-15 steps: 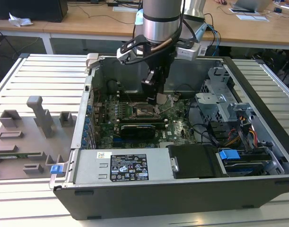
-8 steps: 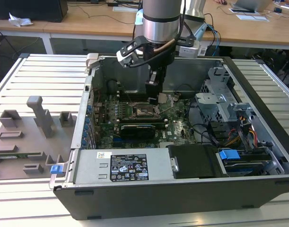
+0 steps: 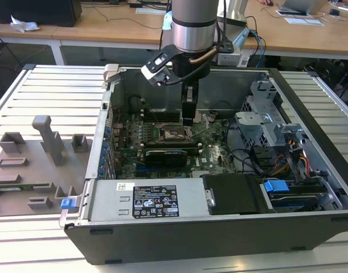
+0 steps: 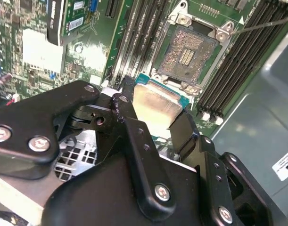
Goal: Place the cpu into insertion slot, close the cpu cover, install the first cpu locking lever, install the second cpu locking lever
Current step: 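Place the cpu into insertion slot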
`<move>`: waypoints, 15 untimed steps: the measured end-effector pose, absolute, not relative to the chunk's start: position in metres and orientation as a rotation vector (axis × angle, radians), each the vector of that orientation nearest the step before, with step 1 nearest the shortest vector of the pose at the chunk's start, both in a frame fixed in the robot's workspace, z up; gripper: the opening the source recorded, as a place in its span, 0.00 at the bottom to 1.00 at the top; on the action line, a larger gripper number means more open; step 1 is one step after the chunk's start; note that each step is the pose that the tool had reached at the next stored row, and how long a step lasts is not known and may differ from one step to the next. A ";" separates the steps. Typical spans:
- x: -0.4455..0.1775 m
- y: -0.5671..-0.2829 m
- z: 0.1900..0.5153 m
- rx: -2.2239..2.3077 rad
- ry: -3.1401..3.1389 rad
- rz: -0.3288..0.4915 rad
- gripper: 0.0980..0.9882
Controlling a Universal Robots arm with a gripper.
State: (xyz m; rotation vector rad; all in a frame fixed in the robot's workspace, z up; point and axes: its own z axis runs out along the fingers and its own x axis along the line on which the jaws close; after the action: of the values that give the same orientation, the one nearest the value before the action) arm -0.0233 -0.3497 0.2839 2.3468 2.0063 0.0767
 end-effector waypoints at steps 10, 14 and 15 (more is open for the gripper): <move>-0.023 -0.350 0.284 2.185 2.186 0.083 0.50; -0.023 -0.350 0.284 2.107 2.265 0.086 0.50; -0.023 -0.350 0.284 2.098 2.273 0.086 0.50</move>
State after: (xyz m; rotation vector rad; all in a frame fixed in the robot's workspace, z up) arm -0.0232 -0.3497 0.2839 2.0982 2.2732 0.0861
